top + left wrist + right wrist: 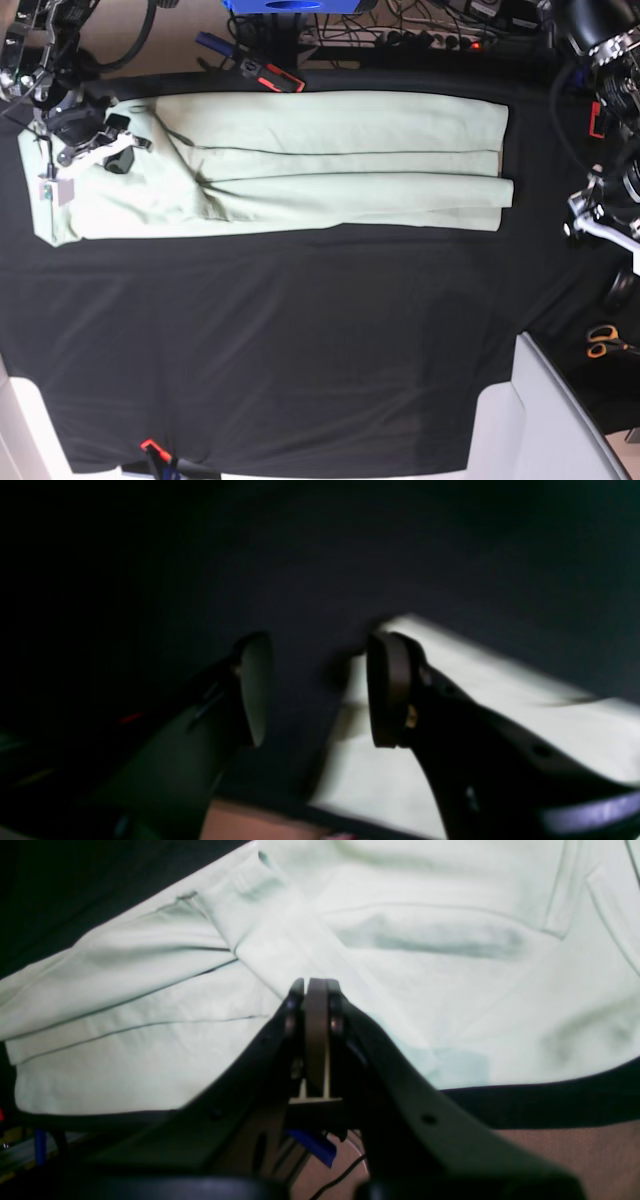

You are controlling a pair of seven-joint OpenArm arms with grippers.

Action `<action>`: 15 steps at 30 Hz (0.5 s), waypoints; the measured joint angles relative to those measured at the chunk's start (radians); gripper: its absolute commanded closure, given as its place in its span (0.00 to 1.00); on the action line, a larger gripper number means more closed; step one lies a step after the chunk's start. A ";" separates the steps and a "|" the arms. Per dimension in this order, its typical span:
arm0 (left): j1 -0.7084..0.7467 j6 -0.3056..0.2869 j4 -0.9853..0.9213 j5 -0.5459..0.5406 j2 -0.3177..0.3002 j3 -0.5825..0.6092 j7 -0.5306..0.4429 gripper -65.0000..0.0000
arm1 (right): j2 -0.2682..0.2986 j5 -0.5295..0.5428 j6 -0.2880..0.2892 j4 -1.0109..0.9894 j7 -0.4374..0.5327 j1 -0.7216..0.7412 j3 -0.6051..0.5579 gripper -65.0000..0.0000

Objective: Fold the T-shirt properly
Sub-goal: 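Move the left gripper to the strip's other end and grasp it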

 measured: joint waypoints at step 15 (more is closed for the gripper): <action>-0.031 -0.066 -0.247 -0.035 0.014 0.154 -0.051 0.24 | 0.000 -0.003 0.108 0.000 -0.002 -0.006 0.003 1.00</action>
